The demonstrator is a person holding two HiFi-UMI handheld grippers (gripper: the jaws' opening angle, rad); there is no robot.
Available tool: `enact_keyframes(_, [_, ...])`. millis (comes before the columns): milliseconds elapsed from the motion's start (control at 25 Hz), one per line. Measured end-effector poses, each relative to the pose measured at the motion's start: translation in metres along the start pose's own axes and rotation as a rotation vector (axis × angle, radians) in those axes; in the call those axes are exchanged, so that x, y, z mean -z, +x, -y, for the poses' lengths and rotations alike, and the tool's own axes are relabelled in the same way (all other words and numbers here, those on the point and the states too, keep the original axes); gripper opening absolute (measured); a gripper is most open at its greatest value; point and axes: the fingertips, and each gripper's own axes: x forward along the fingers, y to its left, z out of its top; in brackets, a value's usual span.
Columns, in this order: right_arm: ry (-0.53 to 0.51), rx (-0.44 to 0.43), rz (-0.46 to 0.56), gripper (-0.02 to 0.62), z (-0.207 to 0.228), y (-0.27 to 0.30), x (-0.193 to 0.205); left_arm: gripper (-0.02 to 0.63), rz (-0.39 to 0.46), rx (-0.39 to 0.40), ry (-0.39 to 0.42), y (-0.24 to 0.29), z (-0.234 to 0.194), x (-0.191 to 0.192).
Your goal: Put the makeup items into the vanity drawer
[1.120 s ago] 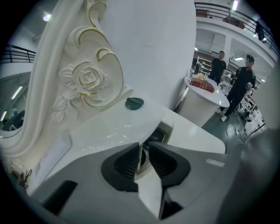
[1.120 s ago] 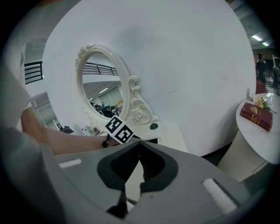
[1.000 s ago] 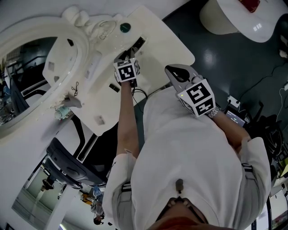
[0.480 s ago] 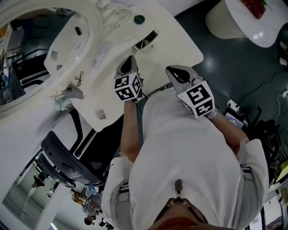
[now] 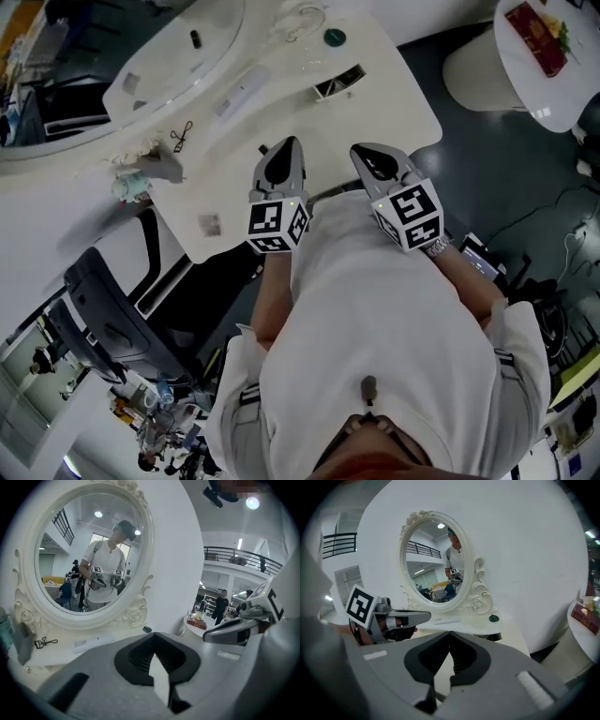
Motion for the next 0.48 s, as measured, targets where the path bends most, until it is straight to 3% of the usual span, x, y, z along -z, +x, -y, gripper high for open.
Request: enact_keyframes(480, [-0.080,-0.014,0.031,0.002,-0.064,0.029,-0.012,0.006,0.135,-0.008,0.005,-0.079,-0.015,-0.014])
